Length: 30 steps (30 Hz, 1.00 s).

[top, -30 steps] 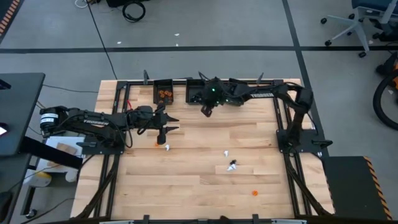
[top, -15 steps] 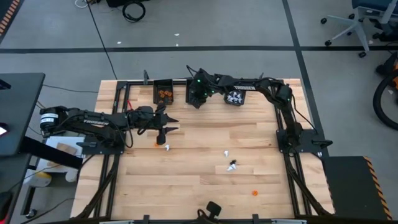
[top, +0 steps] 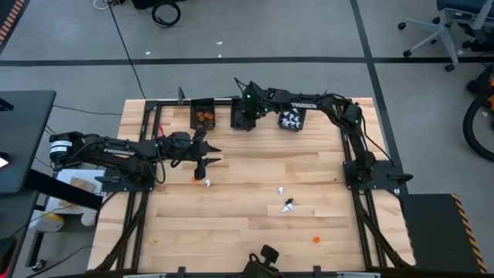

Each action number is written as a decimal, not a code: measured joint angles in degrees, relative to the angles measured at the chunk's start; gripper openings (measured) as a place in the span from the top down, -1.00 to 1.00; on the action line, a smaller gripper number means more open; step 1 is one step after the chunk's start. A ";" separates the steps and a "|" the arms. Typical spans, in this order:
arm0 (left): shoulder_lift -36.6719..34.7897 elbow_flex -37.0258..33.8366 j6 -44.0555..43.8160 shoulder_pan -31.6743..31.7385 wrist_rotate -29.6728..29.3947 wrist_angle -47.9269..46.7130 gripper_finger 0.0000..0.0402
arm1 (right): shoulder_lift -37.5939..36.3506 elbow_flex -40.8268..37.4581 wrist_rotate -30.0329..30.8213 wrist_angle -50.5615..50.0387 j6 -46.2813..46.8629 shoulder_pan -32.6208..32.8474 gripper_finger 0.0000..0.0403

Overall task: Sort Halloween decoration
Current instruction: Put the black skeleton toy into the black middle basket

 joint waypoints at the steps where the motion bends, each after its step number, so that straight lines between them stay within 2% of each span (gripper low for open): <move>1: 0.00 0.00 0.00 0.00 0.00 0.00 0.33 | 0.00 0.00 -0.10 -0.06 -0.02 -0.06 0.80; 9: 0.00 0.00 0.00 -0.11 0.02 -0.01 0.33 | 0.00 0.00 -1.99 0.07 -2.01 -0.06 0.79; 19: 0.00 0.00 1.68 -0.11 0.00 0.06 0.33 | 0.00 0.00 -2.62 0.37 -3.00 -0.53 0.62; 30: 0.00 0.00 1.81 -0.11 0.02 0.08 0.33 | 0.00 0.00 -4.54 -0.02 -3.48 -0.96 0.61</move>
